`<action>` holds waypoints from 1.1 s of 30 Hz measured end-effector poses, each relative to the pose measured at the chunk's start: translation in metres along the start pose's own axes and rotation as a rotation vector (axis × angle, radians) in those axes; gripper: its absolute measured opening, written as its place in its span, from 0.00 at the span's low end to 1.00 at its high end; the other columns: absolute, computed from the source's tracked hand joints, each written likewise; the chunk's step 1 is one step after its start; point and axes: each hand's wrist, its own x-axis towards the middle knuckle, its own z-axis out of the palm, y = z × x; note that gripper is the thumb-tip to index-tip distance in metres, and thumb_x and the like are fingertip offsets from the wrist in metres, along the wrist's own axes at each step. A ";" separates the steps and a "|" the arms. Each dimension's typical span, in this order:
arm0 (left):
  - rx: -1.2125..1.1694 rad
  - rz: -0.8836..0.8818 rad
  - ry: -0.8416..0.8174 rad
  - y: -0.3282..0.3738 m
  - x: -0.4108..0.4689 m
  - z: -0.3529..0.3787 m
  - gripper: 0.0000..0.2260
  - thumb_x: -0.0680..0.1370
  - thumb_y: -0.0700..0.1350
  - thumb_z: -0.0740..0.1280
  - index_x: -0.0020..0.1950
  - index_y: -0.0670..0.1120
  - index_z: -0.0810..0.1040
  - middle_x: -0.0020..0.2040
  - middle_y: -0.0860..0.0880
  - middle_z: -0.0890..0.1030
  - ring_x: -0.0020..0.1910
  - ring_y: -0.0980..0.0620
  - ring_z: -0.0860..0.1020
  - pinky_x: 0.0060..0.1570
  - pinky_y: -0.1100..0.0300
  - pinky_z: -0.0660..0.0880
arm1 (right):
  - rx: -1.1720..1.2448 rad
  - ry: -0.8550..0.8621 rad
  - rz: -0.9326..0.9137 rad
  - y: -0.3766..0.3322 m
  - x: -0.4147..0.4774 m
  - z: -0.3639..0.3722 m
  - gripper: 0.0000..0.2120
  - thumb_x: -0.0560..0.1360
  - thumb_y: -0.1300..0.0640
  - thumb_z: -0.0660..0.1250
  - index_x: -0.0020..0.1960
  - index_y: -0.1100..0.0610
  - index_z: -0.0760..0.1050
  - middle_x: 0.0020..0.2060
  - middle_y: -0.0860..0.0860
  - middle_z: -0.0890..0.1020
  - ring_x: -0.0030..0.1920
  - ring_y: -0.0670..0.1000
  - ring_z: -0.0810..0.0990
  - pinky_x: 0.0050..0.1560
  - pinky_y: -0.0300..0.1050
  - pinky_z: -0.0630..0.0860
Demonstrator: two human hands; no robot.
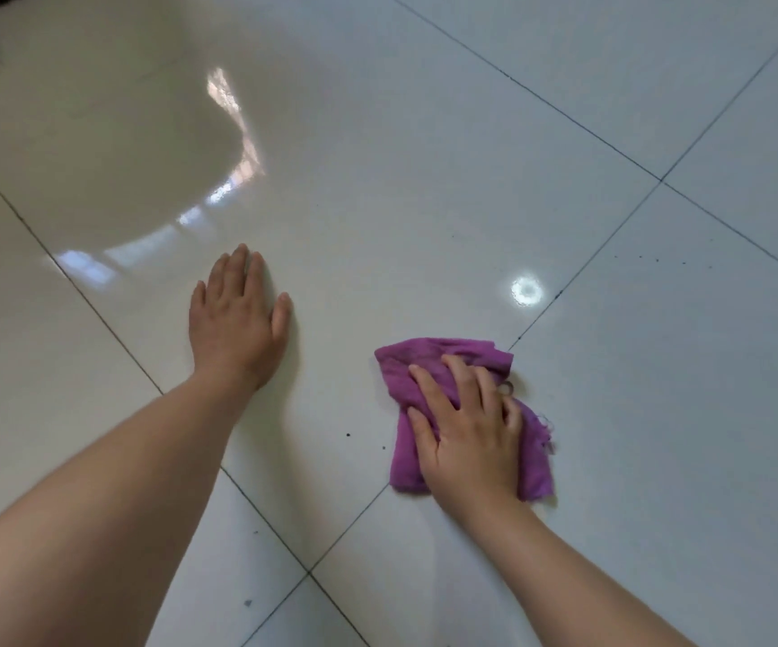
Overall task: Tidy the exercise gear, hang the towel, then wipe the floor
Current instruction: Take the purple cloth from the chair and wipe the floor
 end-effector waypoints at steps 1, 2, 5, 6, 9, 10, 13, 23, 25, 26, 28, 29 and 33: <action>0.017 0.035 -0.005 0.005 -0.003 -0.002 0.26 0.80 0.53 0.52 0.76 0.45 0.54 0.77 0.47 0.53 0.75 0.47 0.51 0.73 0.49 0.50 | -0.008 -0.008 -0.041 0.005 -0.010 -0.001 0.20 0.74 0.42 0.54 0.63 0.42 0.72 0.64 0.49 0.74 0.63 0.53 0.66 0.57 0.53 0.65; 0.017 0.069 -0.016 0.011 -0.010 -0.003 0.25 0.80 0.53 0.51 0.76 0.46 0.53 0.77 0.47 0.53 0.75 0.48 0.51 0.73 0.49 0.51 | -0.008 -0.013 -0.070 0.013 -0.019 -0.002 0.20 0.74 0.42 0.54 0.64 0.42 0.71 0.64 0.49 0.73 0.63 0.53 0.67 0.57 0.53 0.66; -0.051 0.158 -0.070 0.039 -0.043 -0.004 0.25 0.80 0.55 0.50 0.76 0.49 0.54 0.77 0.49 0.52 0.75 0.49 0.51 0.73 0.50 0.51 | 0.018 0.010 -0.050 0.039 -0.034 -0.007 0.20 0.74 0.42 0.54 0.64 0.42 0.71 0.64 0.49 0.73 0.63 0.53 0.66 0.58 0.53 0.65; -0.068 0.195 -0.093 0.050 -0.056 -0.003 0.25 0.80 0.56 0.49 0.76 0.50 0.54 0.77 0.50 0.52 0.75 0.49 0.52 0.73 0.49 0.51 | 0.023 0.022 -0.002 0.049 -0.036 -0.009 0.20 0.74 0.42 0.54 0.64 0.42 0.71 0.64 0.49 0.73 0.63 0.53 0.66 0.57 0.53 0.65; -0.061 0.303 -0.178 0.082 -0.091 0.005 0.30 0.76 0.60 0.42 0.76 0.52 0.52 0.77 0.52 0.49 0.76 0.51 0.50 0.72 0.50 0.49 | 0.035 0.072 0.180 0.083 -0.029 -0.016 0.21 0.74 0.42 0.53 0.62 0.45 0.74 0.64 0.51 0.74 0.63 0.54 0.66 0.56 0.56 0.67; -0.056 0.337 -0.193 0.094 -0.101 0.008 0.30 0.75 0.61 0.41 0.76 0.53 0.51 0.77 0.53 0.48 0.76 0.51 0.49 0.72 0.50 0.47 | 0.040 0.082 0.241 0.095 -0.023 -0.018 0.21 0.74 0.42 0.53 0.62 0.45 0.74 0.64 0.52 0.73 0.63 0.55 0.66 0.57 0.57 0.67; -0.076 0.405 -0.204 0.129 -0.128 0.017 0.30 0.75 0.60 0.42 0.76 0.53 0.51 0.77 0.53 0.49 0.76 0.52 0.48 0.72 0.51 0.44 | 0.050 0.097 0.357 0.115 -0.009 -0.022 0.22 0.75 0.42 0.52 0.63 0.46 0.73 0.65 0.53 0.72 0.64 0.57 0.66 0.60 0.58 0.64; -0.024 0.384 -0.162 0.165 -0.154 0.042 0.29 0.77 0.60 0.43 0.77 0.54 0.46 0.77 0.54 0.47 0.75 0.54 0.42 0.71 0.52 0.34 | 0.015 0.121 0.332 0.152 -0.097 -0.036 0.21 0.74 0.43 0.54 0.62 0.46 0.74 0.64 0.52 0.74 0.62 0.55 0.66 0.56 0.56 0.68; -0.026 0.376 -0.154 0.167 -0.154 0.041 0.29 0.76 0.60 0.43 0.76 0.54 0.47 0.77 0.53 0.48 0.75 0.54 0.42 0.71 0.52 0.34 | 0.014 0.143 0.427 0.153 -0.080 -0.033 0.21 0.74 0.43 0.54 0.63 0.46 0.74 0.64 0.52 0.73 0.63 0.55 0.65 0.56 0.58 0.67; -0.030 0.372 -0.152 0.168 -0.154 0.041 0.29 0.76 0.60 0.43 0.76 0.54 0.48 0.77 0.53 0.49 0.75 0.54 0.43 0.71 0.52 0.35 | 0.024 0.147 0.471 0.152 -0.068 -0.032 0.21 0.74 0.43 0.53 0.63 0.46 0.73 0.65 0.53 0.73 0.63 0.56 0.65 0.57 0.59 0.66; -0.039 0.371 -0.149 0.169 -0.154 0.041 0.29 0.76 0.60 0.44 0.76 0.53 0.49 0.77 0.53 0.50 0.75 0.53 0.44 0.72 0.51 0.37 | 0.042 0.136 0.506 0.146 -0.044 -0.031 0.22 0.74 0.42 0.53 0.63 0.46 0.73 0.65 0.53 0.72 0.64 0.57 0.67 0.58 0.59 0.65; -0.040 0.371 -0.147 0.169 -0.154 0.042 0.29 0.76 0.60 0.44 0.76 0.53 0.50 0.77 0.53 0.51 0.75 0.53 0.44 0.72 0.50 0.37 | 0.037 0.120 0.476 0.141 -0.036 -0.030 0.22 0.74 0.42 0.53 0.64 0.46 0.73 0.65 0.53 0.73 0.64 0.58 0.68 0.58 0.59 0.65; -0.048 0.380 -0.152 0.168 -0.155 0.040 0.29 0.76 0.59 0.44 0.77 0.52 0.50 0.77 0.52 0.50 0.75 0.53 0.44 0.72 0.51 0.36 | 0.014 0.075 0.180 0.134 -0.053 -0.029 0.21 0.74 0.43 0.54 0.64 0.44 0.72 0.65 0.51 0.73 0.63 0.55 0.67 0.59 0.57 0.67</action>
